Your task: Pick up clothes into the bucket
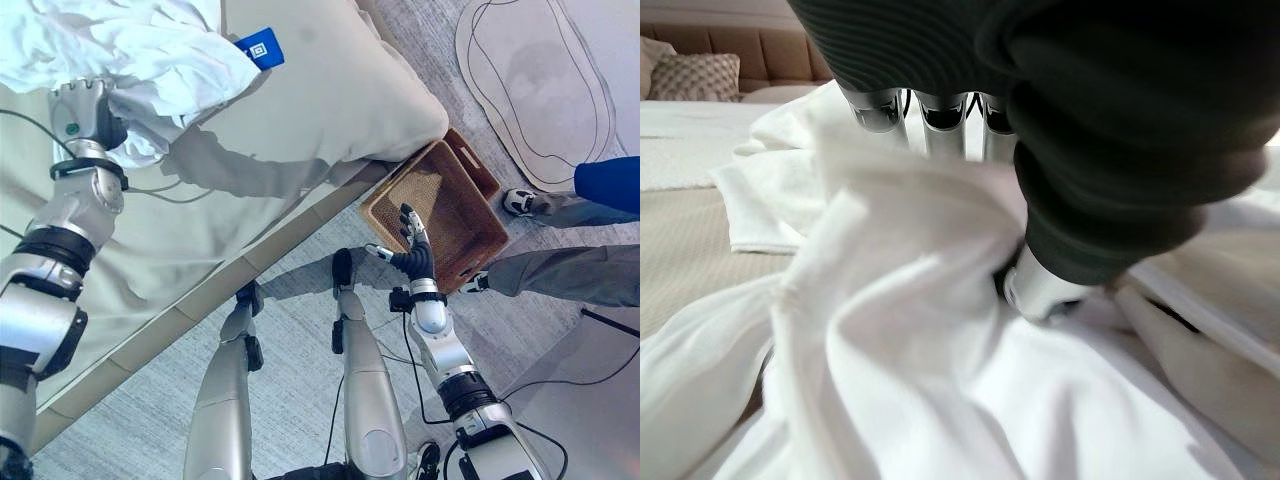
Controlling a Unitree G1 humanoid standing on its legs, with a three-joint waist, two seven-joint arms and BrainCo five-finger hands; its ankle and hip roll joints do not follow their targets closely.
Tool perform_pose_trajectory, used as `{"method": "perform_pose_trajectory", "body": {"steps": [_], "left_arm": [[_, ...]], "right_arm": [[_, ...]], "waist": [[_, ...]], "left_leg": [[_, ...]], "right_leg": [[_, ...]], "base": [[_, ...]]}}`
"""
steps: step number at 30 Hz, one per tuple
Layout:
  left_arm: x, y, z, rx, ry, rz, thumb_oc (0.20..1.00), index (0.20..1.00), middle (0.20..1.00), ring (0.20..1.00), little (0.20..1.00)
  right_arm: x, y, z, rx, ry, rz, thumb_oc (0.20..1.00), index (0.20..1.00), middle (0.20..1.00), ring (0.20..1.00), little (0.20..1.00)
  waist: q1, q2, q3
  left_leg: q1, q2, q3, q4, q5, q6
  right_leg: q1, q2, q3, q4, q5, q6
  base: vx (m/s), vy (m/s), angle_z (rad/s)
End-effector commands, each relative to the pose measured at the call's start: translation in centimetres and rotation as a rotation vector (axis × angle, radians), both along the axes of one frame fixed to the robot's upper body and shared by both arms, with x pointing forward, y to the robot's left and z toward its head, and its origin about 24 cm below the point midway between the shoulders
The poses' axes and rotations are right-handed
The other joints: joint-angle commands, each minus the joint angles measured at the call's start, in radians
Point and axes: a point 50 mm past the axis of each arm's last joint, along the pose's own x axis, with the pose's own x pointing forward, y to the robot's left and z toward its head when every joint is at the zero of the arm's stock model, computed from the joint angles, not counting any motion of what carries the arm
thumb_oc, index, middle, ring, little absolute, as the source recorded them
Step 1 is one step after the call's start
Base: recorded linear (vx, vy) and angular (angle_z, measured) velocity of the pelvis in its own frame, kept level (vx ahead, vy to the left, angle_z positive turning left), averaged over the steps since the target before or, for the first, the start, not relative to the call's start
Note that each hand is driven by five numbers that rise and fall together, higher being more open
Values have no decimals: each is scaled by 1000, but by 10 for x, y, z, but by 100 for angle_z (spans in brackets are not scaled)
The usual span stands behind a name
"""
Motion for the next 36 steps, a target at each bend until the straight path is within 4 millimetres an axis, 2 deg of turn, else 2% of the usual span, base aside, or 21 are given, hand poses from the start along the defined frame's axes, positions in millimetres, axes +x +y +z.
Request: {"method": "perform_pose_trajectory", "body": {"steps": [1,8,11,13,14,15,16,17,18,21,27,30,36], "left_arm": [[-6,17,-17,-36,41,45,200,200,200,200,200],[-12,13,-54,-98,99,-10,200,200,200,200,200],[-18,4,-71,-152,93,-86,200,200,200,200,200],[-25,-8,-79,-203,72,-168,200,200,200,200,200],[-25,-8,-79,-204,72,-167,200,200,200,200,200],[-33,-16,-94,-265,78,-226,200,200,200,200,200],[-33,-16,-94,-265,78,-225,200,200,200,200,200],[-40,-32,-102,-336,67,-322,200,200,200,200,200],[-44,-34,-104,-356,66,-347,200,200,200,200,200],[-55,-55,-106,-432,54,-491,200,200,200,200,200],[-72,-96,-89,-567,7,-789,200,200,200,200,200],[-75,-110,-81,-611,2,-883,200,200,200,200,200],[-74,-128,-71,-649,-8,-971,200,200,200,200,200]], "right_arm": [[-8,-10,5,-16,-44,6,1000,1000,1000,1000,1000],[-11,-13,-4,-34,-2,-2,1000,1000,1000,1000,1000],[-13,-21,-9,-39,25,-33,1000,1000,1000,1000,1000],[-15,-28,-12,-45,41,-59,1000,1000,1000,1000,1000],[-15,-28,-12,-45,41,-58,1000,1000,1000,1000,1000],[-17,-33,-15,-53,61,-80,1000,1000,1000,1000,1000],[-17,-33,-15,-53,61,-80,1000,1000,1000,1000,1000],[-19,-38,-20,-57,84,-98,1000,1000,1000,1000,1000],[-21,-39,-22,-53,93,-101,1000,1000,1000,1000,1000],[-25,-42,-29,-55,124,-99,1000,1000,1000,1000,1000],[-31,-33,-46,-52,193,-47,1000,1000,1000,1000,1000],[-34,-27,-53,-67,227,-16,1000,1000,1000,1000,1000],[-35,-20,-53,-108,228,27,1000,1000,1000,1000,1000]], "waist": [[4,-23,-45],[32,-17,-77],[55,-9,-97],[69,-2,-108],[68,-2,-109],[83,3,-120],[82,3,-121],[96,11,-139],[102,14,-150],[112,23,-176],[124,34,-224],[124,37,-244],[121,40,-273]], "left_leg": [[-43,-4,4,119,-53,2],[99,3,7,62,-48,-7],[180,4,3,33,-52,-9],[228,0,-2,13,-48,-9],[228,-1,-2,12,-46,-8],[276,-1,-4,-5,-49,-9],[276,-2,-4,-7,-47,-9],[329,-3,-10,-36,-47,-10],[343,-4,-11,-46,-45,-10],[391,-4,-17,-79,-38,-14],[453,0,-27,-101,-39,-16],[480,1,-31,-106,-45,-15],[515,0,-33,-119,-50,-13]], "right_leg": [[61,-67,-18,-35,35,86],[185,-64,-36,-54,26,84],[259,-65,-45,-68,18,82],[306,-67,-52,-79,17,80],[307,-68,-52,-80,17,80],[354,-66,-57,-89,9,77],[354,-66,-57,-90,10,78],[398,-63,-60,-103,3,74],[410,-62,-63,-108,2,73],[455,-58,-73,-131,-3,69],[521,-45,-87,-169,-3,62],[551,-42,-89,-175,-10,59],[583,-39,-94,-180,-19,58]], "base": [[0,0,0],[33,-40,-2],[81,-50,-2],[71,-46,-2],[75,-45,6],[39,-25,9],[108,-57,13],[93,-38,10],[115,-50,9],[51,-31,16],[34,-28,18],[45,-18,1],[35,-9,2]]}}
